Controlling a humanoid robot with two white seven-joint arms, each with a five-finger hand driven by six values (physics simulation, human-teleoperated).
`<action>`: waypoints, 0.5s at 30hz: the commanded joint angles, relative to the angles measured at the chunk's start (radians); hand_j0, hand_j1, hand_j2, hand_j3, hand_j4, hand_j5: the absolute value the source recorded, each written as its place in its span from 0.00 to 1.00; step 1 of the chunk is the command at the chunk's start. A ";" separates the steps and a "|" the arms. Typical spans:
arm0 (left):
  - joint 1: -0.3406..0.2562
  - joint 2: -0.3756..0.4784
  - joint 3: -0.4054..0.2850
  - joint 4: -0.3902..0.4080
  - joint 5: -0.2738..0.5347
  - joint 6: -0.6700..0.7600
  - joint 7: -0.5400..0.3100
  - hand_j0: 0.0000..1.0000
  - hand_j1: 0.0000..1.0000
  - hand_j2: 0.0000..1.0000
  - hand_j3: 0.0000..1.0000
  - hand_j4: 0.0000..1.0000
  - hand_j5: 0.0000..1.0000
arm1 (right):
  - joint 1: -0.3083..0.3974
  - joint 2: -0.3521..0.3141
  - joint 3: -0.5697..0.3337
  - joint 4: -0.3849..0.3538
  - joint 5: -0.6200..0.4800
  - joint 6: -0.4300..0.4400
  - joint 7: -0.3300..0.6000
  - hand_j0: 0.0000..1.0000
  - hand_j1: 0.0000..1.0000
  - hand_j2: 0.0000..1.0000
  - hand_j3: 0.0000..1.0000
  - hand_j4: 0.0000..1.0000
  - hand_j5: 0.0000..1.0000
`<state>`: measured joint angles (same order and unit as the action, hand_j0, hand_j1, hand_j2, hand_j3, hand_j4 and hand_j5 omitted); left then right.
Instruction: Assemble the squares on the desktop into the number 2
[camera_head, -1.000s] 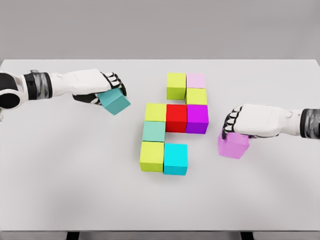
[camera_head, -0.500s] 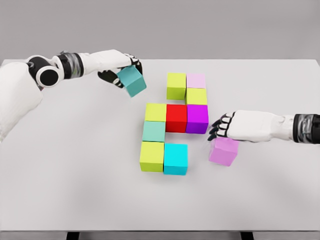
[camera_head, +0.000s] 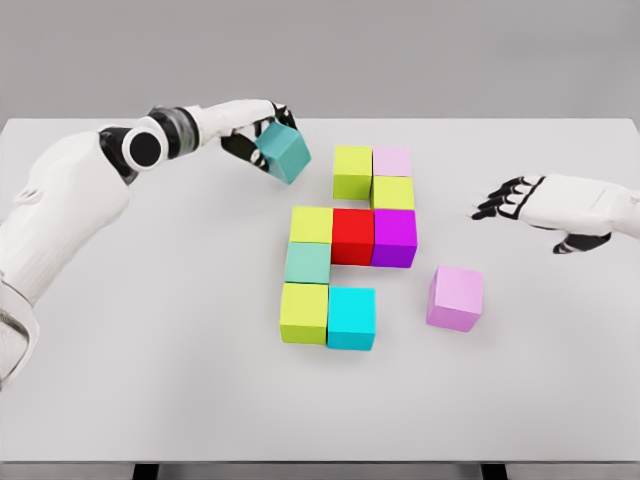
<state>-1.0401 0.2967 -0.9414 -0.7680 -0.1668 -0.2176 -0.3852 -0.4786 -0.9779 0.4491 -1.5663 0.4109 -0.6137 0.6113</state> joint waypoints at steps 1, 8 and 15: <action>0.000 -0.025 0.001 0.001 0.102 0.106 0.009 0.45 0.45 0.45 0.45 0.45 0.45 | 0.000 -0.002 0.000 0.025 -0.004 0.003 0.000 1.00 1.00 1.00 1.00 1.00 1.00; 0.006 -0.054 0.001 0.013 0.174 0.282 0.101 0.45 0.45 0.45 0.45 0.45 0.45 | 0.064 -0.071 0.007 -0.093 0.023 0.003 0.000 1.00 1.00 1.00 1.00 1.00 1.00; 0.005 -0.090 -0.010 -0.066 0.164 0.455 0.100 0.42 0.42 0.42 0.42 0.42 0.42 | 0.107 -0.102 0.008 -0.124 0.089 0.003 0.000 1.00 1.00 1.00 1.00 1.00 1.00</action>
<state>-1.0370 0.2143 -0.9485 -0.8047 -0.0042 0.1814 -0.2860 -0.3682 -1.0702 0.4568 -1.6737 0.4836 -0.6135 0.6113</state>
